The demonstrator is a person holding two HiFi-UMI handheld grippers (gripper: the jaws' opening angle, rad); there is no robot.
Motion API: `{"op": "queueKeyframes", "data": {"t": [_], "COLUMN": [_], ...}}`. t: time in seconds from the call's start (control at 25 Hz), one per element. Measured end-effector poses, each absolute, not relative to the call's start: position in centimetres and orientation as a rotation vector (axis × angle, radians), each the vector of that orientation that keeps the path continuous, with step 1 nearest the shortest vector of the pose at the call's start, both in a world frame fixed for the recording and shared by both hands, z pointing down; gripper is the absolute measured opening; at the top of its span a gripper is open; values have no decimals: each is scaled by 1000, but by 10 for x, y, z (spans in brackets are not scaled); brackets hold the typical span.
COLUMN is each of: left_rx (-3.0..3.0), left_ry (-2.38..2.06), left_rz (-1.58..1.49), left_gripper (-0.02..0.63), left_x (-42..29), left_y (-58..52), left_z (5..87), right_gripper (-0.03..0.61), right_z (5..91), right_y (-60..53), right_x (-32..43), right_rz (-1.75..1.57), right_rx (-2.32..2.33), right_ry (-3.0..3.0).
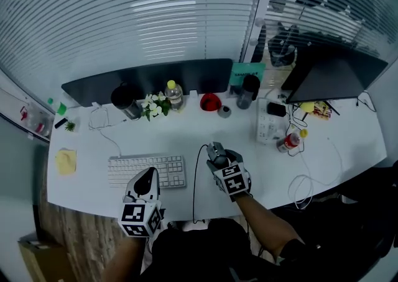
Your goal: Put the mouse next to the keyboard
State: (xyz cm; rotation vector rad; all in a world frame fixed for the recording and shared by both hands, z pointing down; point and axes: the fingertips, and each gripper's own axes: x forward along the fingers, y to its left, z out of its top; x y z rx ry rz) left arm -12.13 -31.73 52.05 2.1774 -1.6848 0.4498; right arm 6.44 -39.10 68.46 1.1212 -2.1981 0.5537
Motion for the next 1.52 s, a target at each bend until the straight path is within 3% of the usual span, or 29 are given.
{"op": "queueKeyframes", "data": {"t": [0.72, 1.52], "left_rx": [2132, 2154], "left_ry": [-1660, -1674], "left_rz": [491, 483], "left_gripper": [31, 31], "left_x": [-139, -161], "left_y": [-303, -292], "left_z": [535, 525], "right_gripper": [302, 307], "right_z": [753, 770], "right_y": [-381, -370], "right_x": [77, 81], "right_rz": [753, 712], "right_rx": [1210, 1207], "right_ry": [-2018, -1969]}}
